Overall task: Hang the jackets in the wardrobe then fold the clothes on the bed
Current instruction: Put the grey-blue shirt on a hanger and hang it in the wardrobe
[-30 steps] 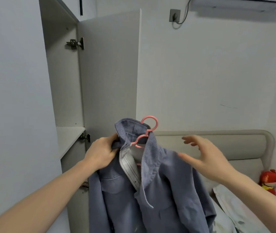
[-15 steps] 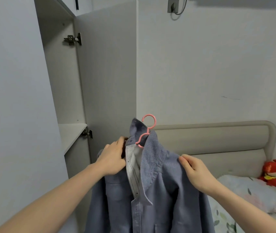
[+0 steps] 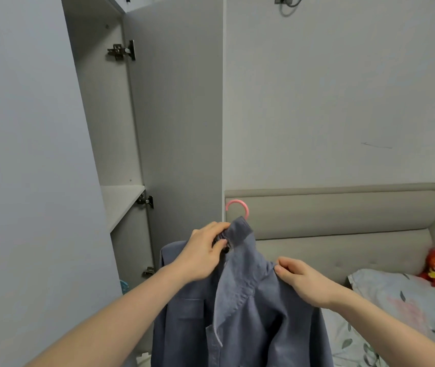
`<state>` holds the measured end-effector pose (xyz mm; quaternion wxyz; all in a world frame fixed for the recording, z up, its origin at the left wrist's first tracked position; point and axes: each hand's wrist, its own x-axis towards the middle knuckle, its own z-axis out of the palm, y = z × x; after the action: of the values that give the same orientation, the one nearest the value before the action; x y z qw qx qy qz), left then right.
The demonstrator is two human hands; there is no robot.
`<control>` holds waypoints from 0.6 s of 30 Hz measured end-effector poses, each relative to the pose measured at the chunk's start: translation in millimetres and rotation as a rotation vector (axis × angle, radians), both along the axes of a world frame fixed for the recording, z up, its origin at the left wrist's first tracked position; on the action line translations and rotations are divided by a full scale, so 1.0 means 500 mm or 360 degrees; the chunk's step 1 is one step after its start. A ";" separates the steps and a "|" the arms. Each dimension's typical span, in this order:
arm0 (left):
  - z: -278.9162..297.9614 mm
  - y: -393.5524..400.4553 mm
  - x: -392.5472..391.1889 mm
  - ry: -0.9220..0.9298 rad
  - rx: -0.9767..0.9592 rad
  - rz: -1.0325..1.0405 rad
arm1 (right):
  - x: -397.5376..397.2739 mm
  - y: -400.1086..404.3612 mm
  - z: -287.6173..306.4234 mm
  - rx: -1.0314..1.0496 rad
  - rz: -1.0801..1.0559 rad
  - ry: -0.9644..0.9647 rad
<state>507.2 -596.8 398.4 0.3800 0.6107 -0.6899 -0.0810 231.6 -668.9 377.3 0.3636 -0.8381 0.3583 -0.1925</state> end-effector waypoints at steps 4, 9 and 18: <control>-0.021 -0.002 0.000 -0.0053 -0.0018 0.0018 | 0.024 0.006 -0.037 -0.0081 -0.0131 -0.0081; -0.083 0.031 0.043 -0.0489 0.0191 0.0116 | 0.042 0.007 -0.104 -0.0118 -0.0265 -0.0142; -0.062 0.062 0.170 -0.0641 0.0305 0.0440 | 0.120 -0.015 -0.180 0.0121 -0.0324 -0.0248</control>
<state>592.3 -565.9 367.2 0.1828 0.7363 -0.6508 0.0299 291.8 -676.5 287.5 0.4004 -0.7655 0.4193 -0.2790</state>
